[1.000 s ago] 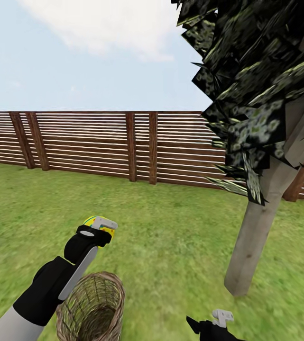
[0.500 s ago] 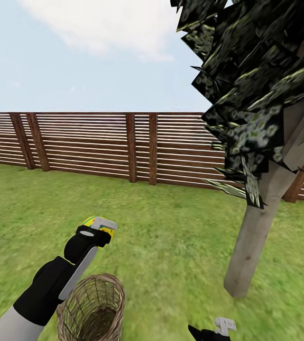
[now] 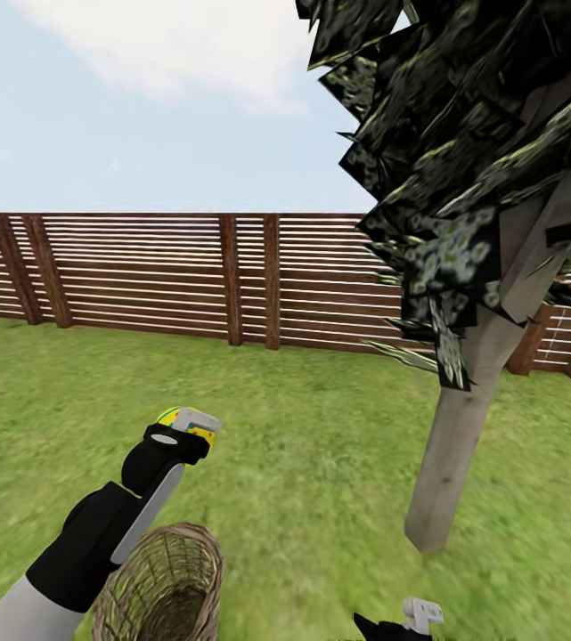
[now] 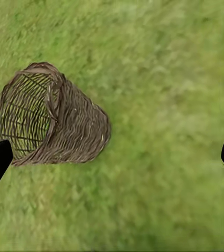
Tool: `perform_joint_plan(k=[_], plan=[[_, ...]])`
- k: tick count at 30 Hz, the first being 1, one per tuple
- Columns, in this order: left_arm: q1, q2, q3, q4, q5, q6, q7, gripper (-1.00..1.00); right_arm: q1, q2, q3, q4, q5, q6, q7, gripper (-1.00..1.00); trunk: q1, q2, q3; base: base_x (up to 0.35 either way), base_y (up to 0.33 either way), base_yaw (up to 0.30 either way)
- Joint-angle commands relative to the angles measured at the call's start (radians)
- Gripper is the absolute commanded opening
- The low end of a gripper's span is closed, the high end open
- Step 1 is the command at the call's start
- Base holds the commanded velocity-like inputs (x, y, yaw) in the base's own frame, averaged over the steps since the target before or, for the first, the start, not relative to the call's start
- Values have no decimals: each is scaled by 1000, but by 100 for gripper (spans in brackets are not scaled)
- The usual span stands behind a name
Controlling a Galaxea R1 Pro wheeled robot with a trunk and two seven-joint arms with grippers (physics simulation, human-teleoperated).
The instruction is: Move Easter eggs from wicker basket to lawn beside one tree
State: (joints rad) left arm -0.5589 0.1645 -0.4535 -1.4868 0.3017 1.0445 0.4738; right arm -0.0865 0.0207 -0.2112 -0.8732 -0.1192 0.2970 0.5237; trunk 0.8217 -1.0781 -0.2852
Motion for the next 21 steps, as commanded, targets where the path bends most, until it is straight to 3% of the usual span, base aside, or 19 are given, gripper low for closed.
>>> perform_joint_plan(k=[1,16,21], plan=[[-1,1,-2,-1,11,3,11,-100,-1,2,-4,1,-8,4,4,100,-4,6,2,0,0,-270],[-1,3,-3,-1,13,3,11,-100,-1,2,-4,6,-8,-4,4,100,-61,111,49,0,0,-267],[-1,3,-3,-1,12,3,11,-100,-1,3,-4,13,-8,-5,4,100,-81,146,65,0,0,-61]])
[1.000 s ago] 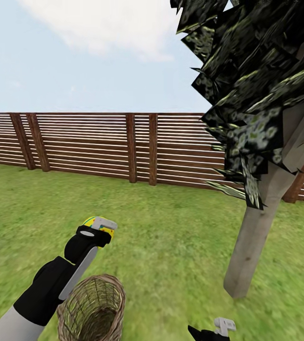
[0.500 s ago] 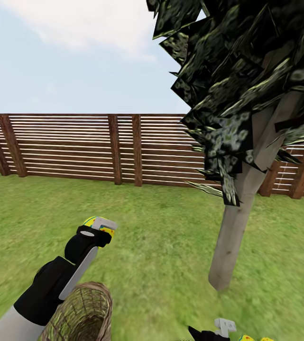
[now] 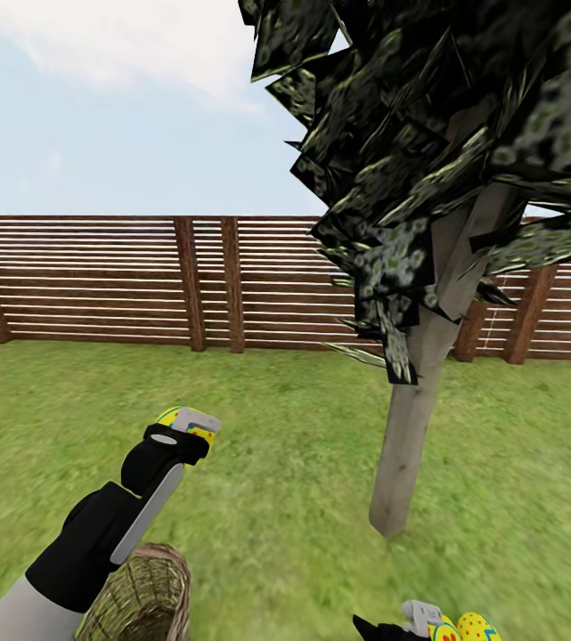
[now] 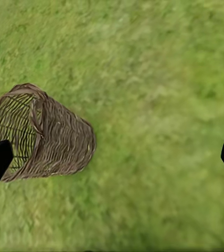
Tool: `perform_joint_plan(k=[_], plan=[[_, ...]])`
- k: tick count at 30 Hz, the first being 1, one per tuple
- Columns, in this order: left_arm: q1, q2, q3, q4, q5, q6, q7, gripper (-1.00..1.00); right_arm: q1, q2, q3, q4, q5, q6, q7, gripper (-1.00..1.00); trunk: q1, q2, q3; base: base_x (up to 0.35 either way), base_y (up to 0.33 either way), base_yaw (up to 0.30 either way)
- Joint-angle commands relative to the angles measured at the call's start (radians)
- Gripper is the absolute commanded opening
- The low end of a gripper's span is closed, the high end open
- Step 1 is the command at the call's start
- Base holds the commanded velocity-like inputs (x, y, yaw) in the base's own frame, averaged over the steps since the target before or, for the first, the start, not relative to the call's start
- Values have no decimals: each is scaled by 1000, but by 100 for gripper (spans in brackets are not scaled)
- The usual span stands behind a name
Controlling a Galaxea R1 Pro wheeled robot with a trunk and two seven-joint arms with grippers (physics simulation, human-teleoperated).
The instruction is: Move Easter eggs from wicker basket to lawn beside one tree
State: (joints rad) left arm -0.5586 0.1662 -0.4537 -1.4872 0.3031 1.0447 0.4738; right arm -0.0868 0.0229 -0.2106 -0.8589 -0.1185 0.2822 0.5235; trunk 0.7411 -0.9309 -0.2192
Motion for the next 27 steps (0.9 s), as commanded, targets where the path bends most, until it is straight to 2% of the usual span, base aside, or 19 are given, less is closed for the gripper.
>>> perform_joint_plan(k=[1,9,17,19,21,22,25,26,27], plan=[[-1,1,-3,-1,10,3,11,-100,-1,1,-4,-1,-9,9,4,100,-4,6,2,0,0,-11],[-1,1,-2,1,7,3,11,-100,-1,-1,-5,1,-9,9,4,100,-34,62,27,-4,0,-21],[-1,0,-2,5,5,3,8,-100,-1,-2,-6,4,-10,9,4,100,-65,118,59,0,0,-217],[-1,-2,-2,36,5,3,0,-100,-1,-3,-6,4,-11,8,4,100,-73,132,66,0,0,-237],[-1,-13,-2,115,5,3,-23,-100,-1,-5,-7,4,-11,8,5,100,-80,146,75,0,0,-237],[-1,-19,-3,142,6,3,-30,-100,-1,-5,-16,4,-12,8,5,100,-84,153,79,0,0,-237],[-1,-41,-3,187,4,-1,-39,-100,-1,-6,-119,3,-10,9,18,100,-96,174,91,0,0,-237],[-1,-45,-3,196,4,-16,-40,-100,-1,-6,-146,3,-8,9,19,100,-100,181,95,0,0,-237],[-1,-46,-3,209,5,-24,-40,-100,-1,-6,-156,3,-7,9,20,100,-103,188,99,0,0,-237]])
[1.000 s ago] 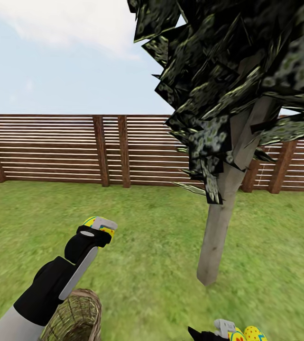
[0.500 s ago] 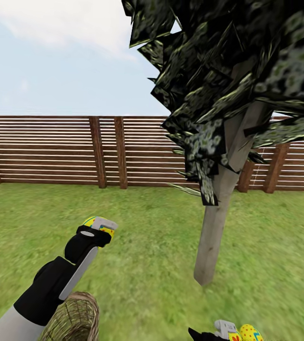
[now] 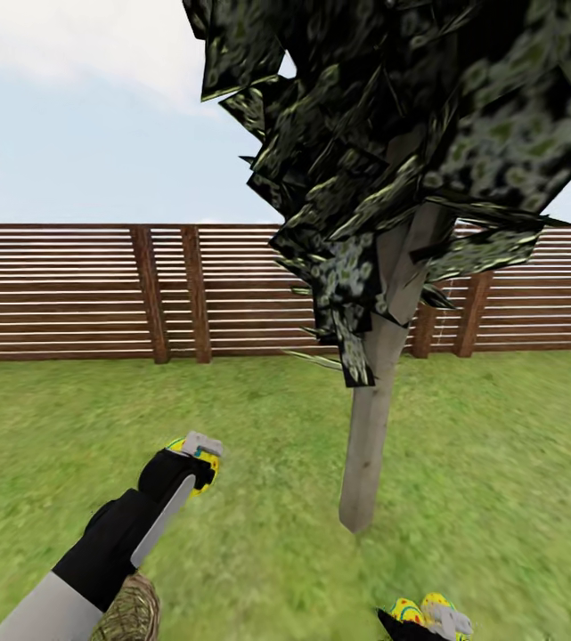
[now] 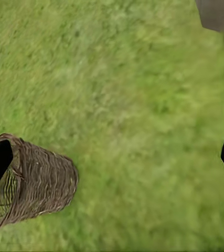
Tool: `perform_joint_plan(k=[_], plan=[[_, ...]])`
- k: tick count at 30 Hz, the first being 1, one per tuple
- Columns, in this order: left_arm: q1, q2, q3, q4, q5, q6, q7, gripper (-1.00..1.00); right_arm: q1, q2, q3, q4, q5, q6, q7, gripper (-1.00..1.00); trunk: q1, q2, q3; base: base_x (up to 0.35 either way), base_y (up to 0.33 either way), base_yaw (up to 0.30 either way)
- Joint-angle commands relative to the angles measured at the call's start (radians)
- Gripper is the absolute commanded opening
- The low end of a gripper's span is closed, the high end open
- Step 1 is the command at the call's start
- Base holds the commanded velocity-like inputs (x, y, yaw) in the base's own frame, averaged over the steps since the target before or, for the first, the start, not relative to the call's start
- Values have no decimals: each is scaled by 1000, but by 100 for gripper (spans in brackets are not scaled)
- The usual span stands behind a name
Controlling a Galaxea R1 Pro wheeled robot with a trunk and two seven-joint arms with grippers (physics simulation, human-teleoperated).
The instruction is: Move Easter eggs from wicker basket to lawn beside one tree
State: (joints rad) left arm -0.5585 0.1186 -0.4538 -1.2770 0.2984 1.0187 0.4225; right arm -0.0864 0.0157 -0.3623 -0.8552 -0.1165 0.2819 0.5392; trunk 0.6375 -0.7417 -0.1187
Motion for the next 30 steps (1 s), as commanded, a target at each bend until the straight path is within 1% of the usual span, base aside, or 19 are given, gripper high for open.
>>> perform_joint_plan(k=[1,2,6,8,11,12,15,17,19,21,22,23,25,27,30], plan=[[-1,0,-3,20,11,-14,11,-100,-1,1,-11,-1,-8,9,5,100,-4,6,3,0,0,-237],[0,-1,-3,46,10,-41,11,-100,-1,0,-16,-1,-8,9,5,100,-8,13,7,0,0,-237],[0,-12,-4,224,10,-191,2,-100,-1,-2,-23,-1,-3,12,4,100,-23,41,23,0,0,-236],[0,-24,-5,340,9,-281,-24,-100,-1,-3,-23,-1,0,14,0,100,-31,55,31,0,0,-220],[0,-39,-5,450,7,-377,-67,-100,-1,-4,-22,-1,1,13,-4,100,-42,76,42,0,0,-162],[0,-47,-5,512,5,-424,-79,-100,-1,-8,-21,-1,0,12,-5,100,-46,83,45,0,0,-64],[0,-83,-8,627,3,-505,-88,-100,-1,-11,-19,-1,2,10,-6,100,-57,104,55,0,0,-28],[0,-101,-8,678,3,-542,-91,-100,-1,-12,-19,-1,3,12,-7,100,-65,118,61,0,0,-8],[0,-110,-52,700,3,-581,-96,-100,-1,-12,-20,-1,0,12,-8,100,-73,132,67,0,0,-1],[0,-116,-74,715,4,-602,-98,-100,-1,-11,-19,-1,1,11,-8,100,-80,146,73,0,0,0],[0,-119,-78,734,4,-615,-98,-100,-1,-11,-18,-1,1,10,-8,100,-84,153,77,0,0,0],[0,-128,-81,770,4,-639,-98,-100,0,-11,-18,-1,1,10,-8,100,-88,160,80,0,0,0],[0,-140,-84,807,4,-665,-99,-100,0,-11,-18,-1,1,9,-8,100,-96,174,86,0,0,0],[0,-150,-85,829,4,-682,-99,-100,0,-12,-21,-1,1,9,-9,100,-103,188,92,0,0,0],[0,-153,-85,842,4,-709,-100,-100,0,-14,-22,-1,0,9,-10,100,-115,209,102,0,0,0]])
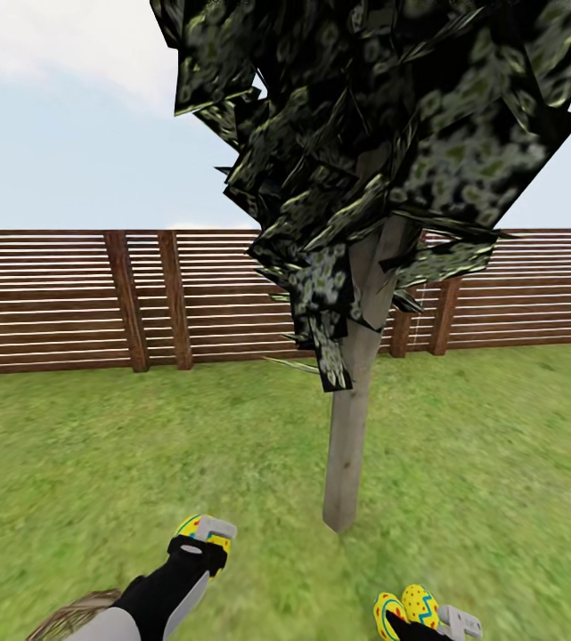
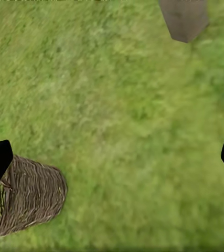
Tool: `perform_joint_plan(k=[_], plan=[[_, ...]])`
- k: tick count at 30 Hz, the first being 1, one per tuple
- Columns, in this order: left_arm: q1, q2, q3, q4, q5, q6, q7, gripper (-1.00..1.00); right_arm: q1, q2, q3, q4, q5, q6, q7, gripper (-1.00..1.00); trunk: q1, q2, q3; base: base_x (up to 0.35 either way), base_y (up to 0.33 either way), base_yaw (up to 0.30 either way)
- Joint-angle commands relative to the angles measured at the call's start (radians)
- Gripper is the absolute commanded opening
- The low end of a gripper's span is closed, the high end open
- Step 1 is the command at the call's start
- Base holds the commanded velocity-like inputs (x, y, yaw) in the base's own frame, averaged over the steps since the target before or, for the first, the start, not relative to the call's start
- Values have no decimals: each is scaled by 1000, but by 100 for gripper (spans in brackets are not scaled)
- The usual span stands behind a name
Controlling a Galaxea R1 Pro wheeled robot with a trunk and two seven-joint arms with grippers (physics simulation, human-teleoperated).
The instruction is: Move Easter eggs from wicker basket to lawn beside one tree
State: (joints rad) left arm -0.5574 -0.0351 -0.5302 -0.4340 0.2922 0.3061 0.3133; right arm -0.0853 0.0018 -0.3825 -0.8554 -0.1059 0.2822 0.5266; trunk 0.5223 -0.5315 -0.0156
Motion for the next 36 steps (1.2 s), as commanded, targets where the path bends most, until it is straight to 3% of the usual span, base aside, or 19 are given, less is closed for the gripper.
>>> perform_joint_plan(k=[1,8,16,21,36], plan=[[-1,0,-8,14,10,-7,5,-100,-1,1,-2,-1,-11,9,3,100,-3,6,2,0,0,0],[-1,-5,-9,28,13,-25,0,-100,-1,0,-2,2,-11,8,1,100,-3,6,6,0,-15,-110],[-1,-9,-8,33,14,-27,4,-100,-1,1,-3,19,-12,-14,1,100,-3,6,13,0,-245,-164],[-1,-11,-8,34,17,-27,4,-100,-1,6,2,19,-10,-13,-50,100,-3,6,13,75,-272,-6],[-1,-14,-7,34,16,-27,7,-100,-1,5,2,19,-11,-14,-60,100,-3,6,13,134,-285,79]])
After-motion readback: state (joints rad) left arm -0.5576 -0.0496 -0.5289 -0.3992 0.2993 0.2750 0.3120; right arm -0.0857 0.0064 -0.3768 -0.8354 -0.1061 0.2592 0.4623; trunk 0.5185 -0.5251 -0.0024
